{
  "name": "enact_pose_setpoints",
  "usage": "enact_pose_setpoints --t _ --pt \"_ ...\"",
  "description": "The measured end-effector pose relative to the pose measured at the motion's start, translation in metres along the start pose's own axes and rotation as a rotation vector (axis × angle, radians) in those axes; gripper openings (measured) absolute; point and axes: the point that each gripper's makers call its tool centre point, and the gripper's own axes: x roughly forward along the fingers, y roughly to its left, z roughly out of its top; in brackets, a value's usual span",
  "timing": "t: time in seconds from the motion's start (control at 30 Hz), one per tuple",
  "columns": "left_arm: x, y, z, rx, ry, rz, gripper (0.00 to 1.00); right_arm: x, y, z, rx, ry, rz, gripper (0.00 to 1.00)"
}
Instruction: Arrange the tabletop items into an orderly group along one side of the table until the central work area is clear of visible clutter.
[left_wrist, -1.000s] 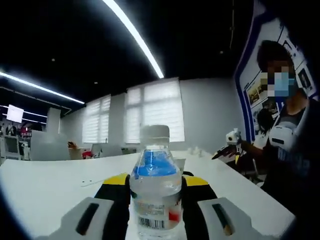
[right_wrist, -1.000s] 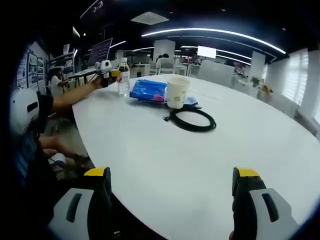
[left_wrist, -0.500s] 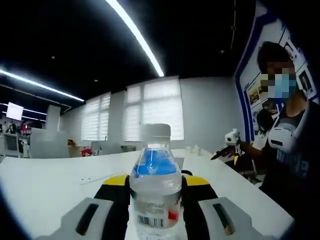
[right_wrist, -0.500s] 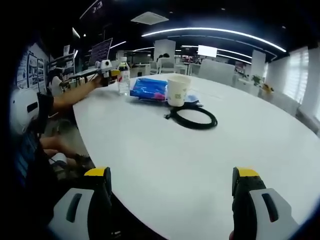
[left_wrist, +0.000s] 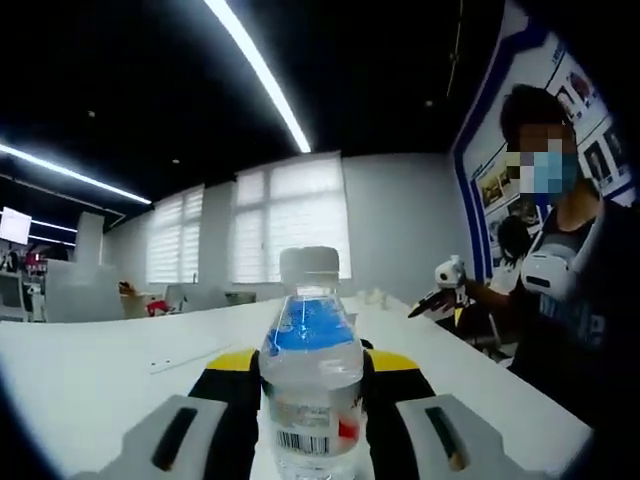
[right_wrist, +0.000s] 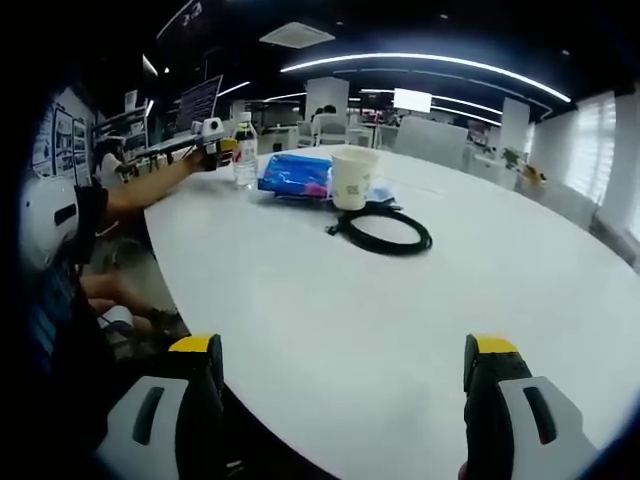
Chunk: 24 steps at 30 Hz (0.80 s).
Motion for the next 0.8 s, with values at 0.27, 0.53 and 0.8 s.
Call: enact_pose_setpoints --t 0.27,0.53,0.8 --pt "0.003 -0.004 -0.001 -0.009 0.027 0.000 0.39 0.000 -0.001 -0.001 0.005 -0.001 -0.003 0.97" --pt "0.004 -0.005 0.010 0.014 0.087 0.045 0.45 0.000 0.000 0.001 0.003 -0.008 0.002 0.97" --pt "0.004 -0.009 0.009 0.043 0.147 0.056 0.50 0.001 0.001 0.004 -0.006 -0.015 0.013 0.97"
